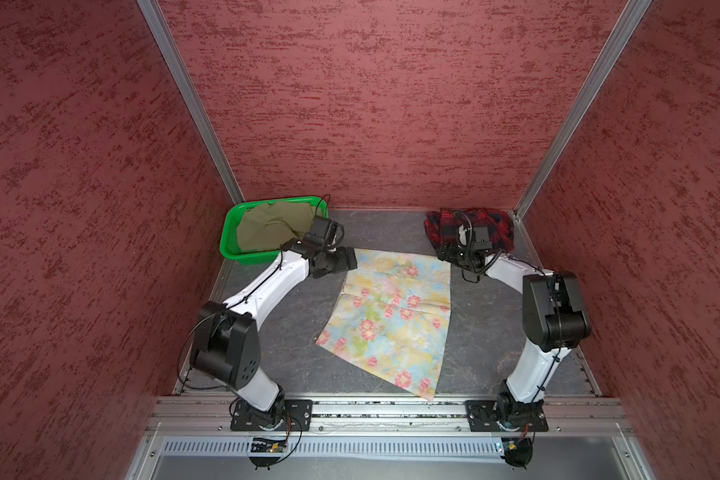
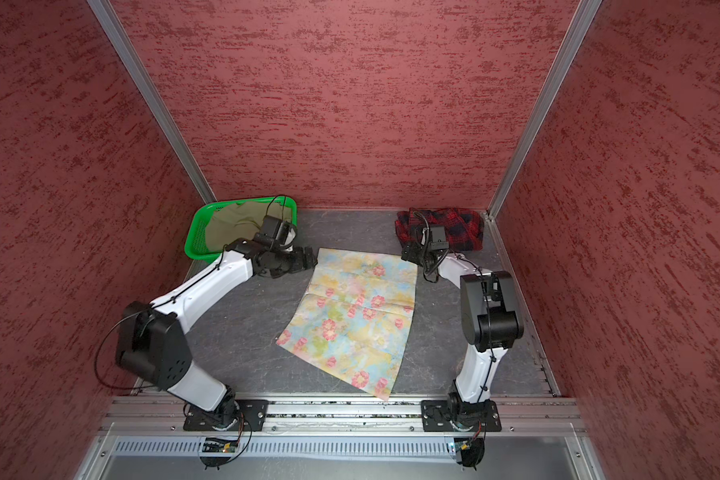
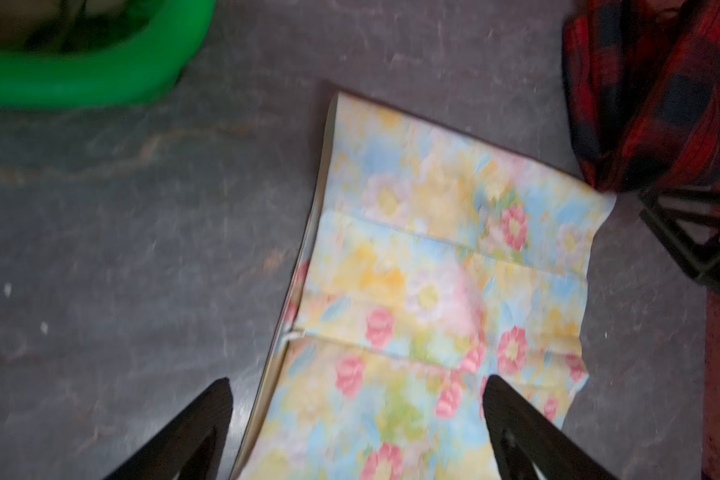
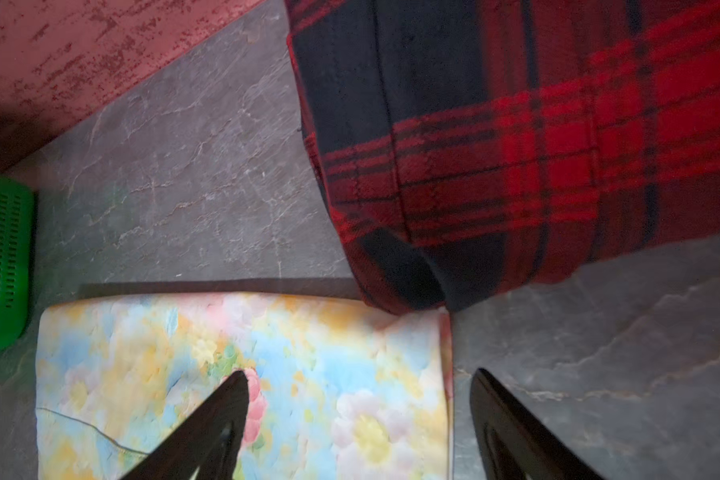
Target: Fold and stack the skirts
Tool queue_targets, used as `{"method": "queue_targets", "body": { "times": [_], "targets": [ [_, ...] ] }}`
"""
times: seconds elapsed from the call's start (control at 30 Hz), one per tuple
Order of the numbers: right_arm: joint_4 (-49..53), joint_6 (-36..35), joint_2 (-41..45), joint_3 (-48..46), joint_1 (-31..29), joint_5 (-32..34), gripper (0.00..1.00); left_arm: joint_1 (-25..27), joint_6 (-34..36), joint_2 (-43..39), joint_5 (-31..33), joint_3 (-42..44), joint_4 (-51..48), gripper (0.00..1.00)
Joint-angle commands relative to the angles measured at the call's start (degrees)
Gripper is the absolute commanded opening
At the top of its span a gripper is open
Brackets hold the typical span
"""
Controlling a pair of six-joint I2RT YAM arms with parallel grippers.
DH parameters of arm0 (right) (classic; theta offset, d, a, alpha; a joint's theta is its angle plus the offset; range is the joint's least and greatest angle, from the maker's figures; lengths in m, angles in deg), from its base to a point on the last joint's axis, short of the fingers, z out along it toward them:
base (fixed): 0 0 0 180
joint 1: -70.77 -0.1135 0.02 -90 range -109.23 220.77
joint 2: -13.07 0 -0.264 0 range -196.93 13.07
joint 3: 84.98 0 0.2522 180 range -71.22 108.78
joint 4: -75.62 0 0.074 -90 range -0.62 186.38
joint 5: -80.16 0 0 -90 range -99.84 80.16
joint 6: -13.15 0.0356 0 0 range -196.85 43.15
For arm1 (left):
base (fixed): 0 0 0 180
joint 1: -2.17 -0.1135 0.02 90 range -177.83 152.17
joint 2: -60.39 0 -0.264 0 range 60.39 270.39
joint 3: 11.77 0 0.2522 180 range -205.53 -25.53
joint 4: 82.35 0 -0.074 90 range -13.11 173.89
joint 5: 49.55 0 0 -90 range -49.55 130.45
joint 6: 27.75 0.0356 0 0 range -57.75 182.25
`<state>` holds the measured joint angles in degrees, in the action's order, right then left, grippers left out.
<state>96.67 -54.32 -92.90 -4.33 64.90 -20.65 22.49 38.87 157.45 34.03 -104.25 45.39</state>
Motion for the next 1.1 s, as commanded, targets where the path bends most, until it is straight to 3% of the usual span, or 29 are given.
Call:
{"method": "queue_targets", "body": {
  "times": [0.0, 0.17, 0.37, 0.6, 0.83, 1.07],
  "targets": [
    [-4.32, -0.64, 0.55, -1.06, -0.04, -1.71, 0.75, -0.80, 6.99, 8.75, -2.15, -5.97, 2.06, 0.93],
    [-6.36, -0.67, 1.59, -3.00, -0.09, -3.10, 0.66, -1.03, 8.65, 16.81, -3.55, -9.61, 10.25, 0.93],
    [-9.55, 0.15, 2.50, -5.67, -0.09, -3.08, 0.57, -0.85, 9.05, 22.74, -1.02, -10.96, 17.66, 0.91],
    [-9.57, -0.08, 1.13, -5.78, -0.05, -2.43, 0.53, -1.85, 9.58, 27.63, -3.68, -12.83, 21.55, 0.85],
    [-9.99, 0.08, 0.27, -5.63, 0.14, -1.06, 0.52, -2.34, 9.06, 30.71, -6.78, -15.58, 22.93, 0.72],
    [-9.43, 1.39, -1.60, -4.55, 1.84, -0.76, 0.51, -2.37, 9.23, 31.66, -8.66, -17.04, 22.64, 0.48]
  ]
}}
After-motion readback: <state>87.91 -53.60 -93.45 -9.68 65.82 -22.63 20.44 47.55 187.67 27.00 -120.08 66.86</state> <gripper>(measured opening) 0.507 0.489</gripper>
